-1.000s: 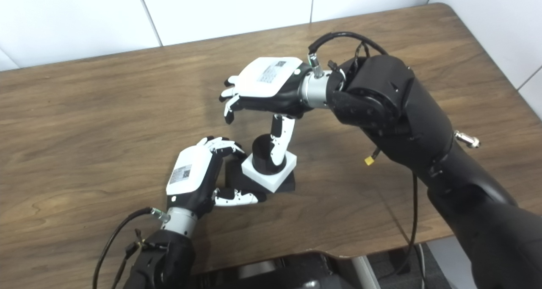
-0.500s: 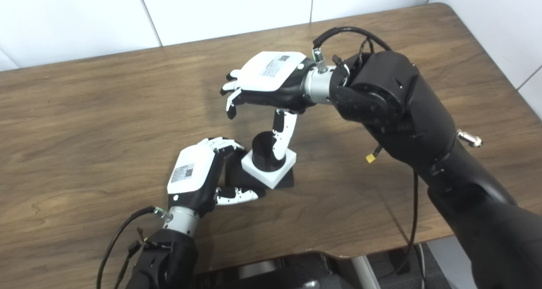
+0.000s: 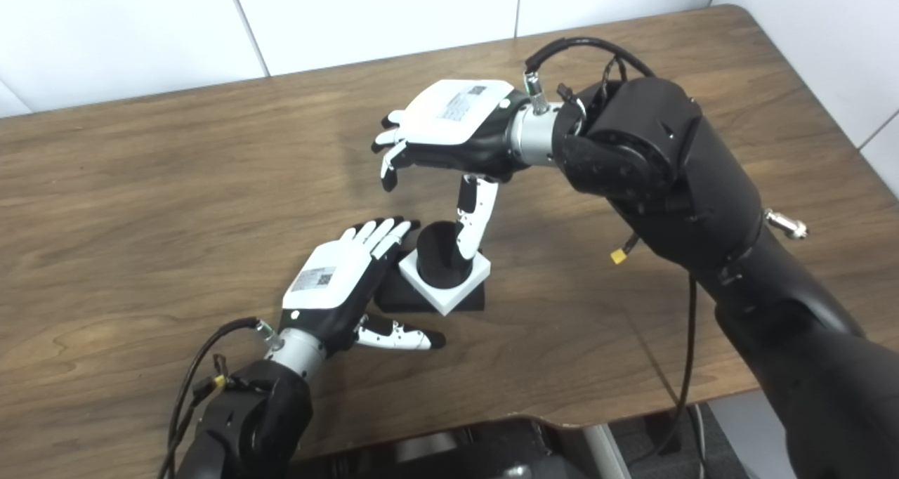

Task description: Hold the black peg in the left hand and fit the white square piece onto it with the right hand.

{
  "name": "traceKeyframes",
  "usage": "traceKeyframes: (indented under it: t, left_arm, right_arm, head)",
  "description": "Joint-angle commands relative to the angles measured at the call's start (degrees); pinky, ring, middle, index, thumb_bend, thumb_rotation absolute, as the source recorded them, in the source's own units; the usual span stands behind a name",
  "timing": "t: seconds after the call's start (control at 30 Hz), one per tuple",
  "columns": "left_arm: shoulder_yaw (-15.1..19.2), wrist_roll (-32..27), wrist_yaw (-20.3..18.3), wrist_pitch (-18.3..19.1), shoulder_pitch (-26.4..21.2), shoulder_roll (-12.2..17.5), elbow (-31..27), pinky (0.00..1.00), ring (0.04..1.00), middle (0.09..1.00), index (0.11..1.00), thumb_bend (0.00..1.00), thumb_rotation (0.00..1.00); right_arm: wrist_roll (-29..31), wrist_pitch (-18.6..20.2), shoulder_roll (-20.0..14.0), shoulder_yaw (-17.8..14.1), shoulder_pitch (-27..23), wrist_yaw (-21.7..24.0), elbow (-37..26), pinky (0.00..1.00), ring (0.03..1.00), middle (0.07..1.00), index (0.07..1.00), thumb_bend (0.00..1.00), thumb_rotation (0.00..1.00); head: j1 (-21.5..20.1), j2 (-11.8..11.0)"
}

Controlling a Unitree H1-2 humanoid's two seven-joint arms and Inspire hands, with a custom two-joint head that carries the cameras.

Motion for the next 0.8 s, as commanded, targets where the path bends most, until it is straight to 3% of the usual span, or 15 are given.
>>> traceKeyframes:
  t: [0.0, 0.3, 0.53, 0.63, 0.7, 0.77]
  left_arm:
    - [-0.23, -0.28, -2.23, -0.17, -0.79, 0.36, 0.25, 0.99, 1.0, 0.999, 0.984, 1.0, 0.48]
    - [2.24, 0.75, -1.92, 0.47, -1.34, 0.67, -0.48, 1.0, 1.0, 0.995, 0.999, 1.0, 0.51]
    - [8.17, -3.09, -3.58, 0.97, -2.01, 1.84, -6.5, 0.97, 0.995, 0.984, 0.994, 1.0, 0.48]
    - [11.79, -7.02, -5.71, 2.09, -2.5, 2.72, -9.81, 1.0, 1.0, 0.998, 1.0, 1.0, 0.48]
    - [14.19, -10.7, -7.02, 2.84, -2.85, 3.57, -11.91, 0.99, 1.0, 1.0, 1.0, 1.0, 0.48]
    - [16.43, -14.13, -7.73, 3.23, -2.94, 4.49, -13.81, 0.95, 1.0, 1.0, 1.0, 1.0, 0.47]
  right_arm:
    - [0.16, 0.79, -0.86, -1.1, -2.86, -0.68, -0.32, 0.97, 1.0, 0.956, 0.779, 1.0, 0.45]
    - [0.34, 1.59, -0.51, -1.36, -2.78, -1.05, 0.74, 0.98, 1.0, 0.954, 0.791, 1.0, 0.46]
    - [4.55, 9.33, -1.53, -2.4, -4.44, 1.98, 2.79, 1.0, 1.0, 1.0, 0.908, 1.0, 0.44]
    - [9.37, 12.72, -1.53, -4.42, -4.38, 0.24, 4.72, 1.0, 1.0, 1.0, 0.942, 1.0, 0.5]
    - [15.57, 14.56, 0.04, -8.08, -2.97, -2.93, 6.68, 0.98, 1.0, 1.0, 0.935, 1.0, 0.53]
    - [21.24, 15.18, 1.54, -11.76, -0.97, -6.66, 8.38, 0.95, 1.0, 0.981, 0.922, 1.0, 0.64]
  head:
    - [-0.03, 0.03]
    - [1.15, -0.8]
    - [2.46, -1.81]
    - [3.41, -2.6]
    - [4.56, -3.11]
    - [4.92, -3.47]
